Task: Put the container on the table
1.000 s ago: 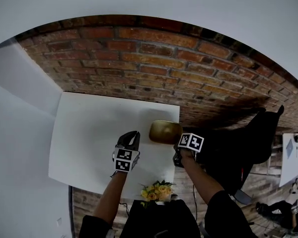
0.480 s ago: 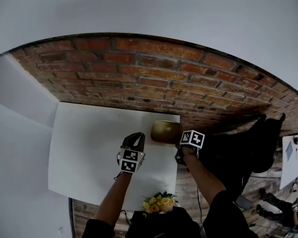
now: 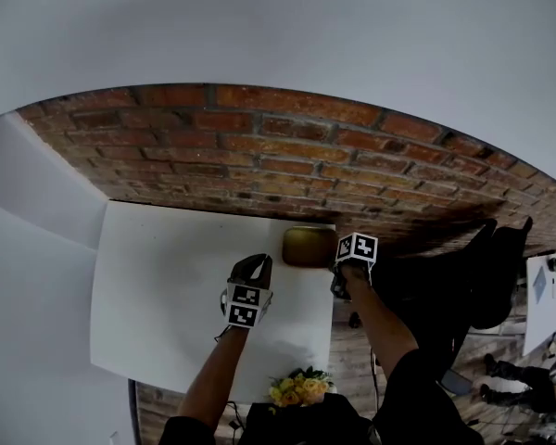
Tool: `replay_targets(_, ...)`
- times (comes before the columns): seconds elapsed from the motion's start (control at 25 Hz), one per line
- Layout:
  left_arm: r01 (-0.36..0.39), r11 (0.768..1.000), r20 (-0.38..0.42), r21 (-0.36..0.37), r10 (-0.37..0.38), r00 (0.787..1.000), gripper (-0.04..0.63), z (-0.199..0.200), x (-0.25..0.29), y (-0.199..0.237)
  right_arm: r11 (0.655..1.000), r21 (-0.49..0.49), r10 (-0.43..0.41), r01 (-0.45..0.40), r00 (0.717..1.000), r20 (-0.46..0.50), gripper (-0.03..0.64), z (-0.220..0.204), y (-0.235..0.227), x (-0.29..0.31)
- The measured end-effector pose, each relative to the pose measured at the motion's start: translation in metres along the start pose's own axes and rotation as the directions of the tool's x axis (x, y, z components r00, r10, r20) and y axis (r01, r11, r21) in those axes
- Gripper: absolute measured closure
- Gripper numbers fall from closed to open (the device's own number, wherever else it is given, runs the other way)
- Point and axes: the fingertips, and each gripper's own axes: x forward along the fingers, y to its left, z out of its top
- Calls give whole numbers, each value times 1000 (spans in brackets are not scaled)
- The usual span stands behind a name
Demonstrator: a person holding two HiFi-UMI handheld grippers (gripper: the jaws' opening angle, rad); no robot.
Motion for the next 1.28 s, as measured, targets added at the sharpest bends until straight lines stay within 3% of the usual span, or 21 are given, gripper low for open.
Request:
replay_targets(0.56, 0, 1000, -14, -4, 0, 1000, 561, -6, 0, 3, 997, 77, -6, 10, 999, -47, 575, -9, -8, 15)
replay_targets(1.04, -10, 1000, -13, -13, 10, 1000, 561, -7, -2, 4, 977, 190, 111, -98, 992, -57, 555, -20, 7, 17)
replay_targets(1.28, -10, 1000, -12, -9, 10, 1000, 561, -6, -5, -1, 980, 163, 118, -112, 993, -29, 517, -18, 6, 10)
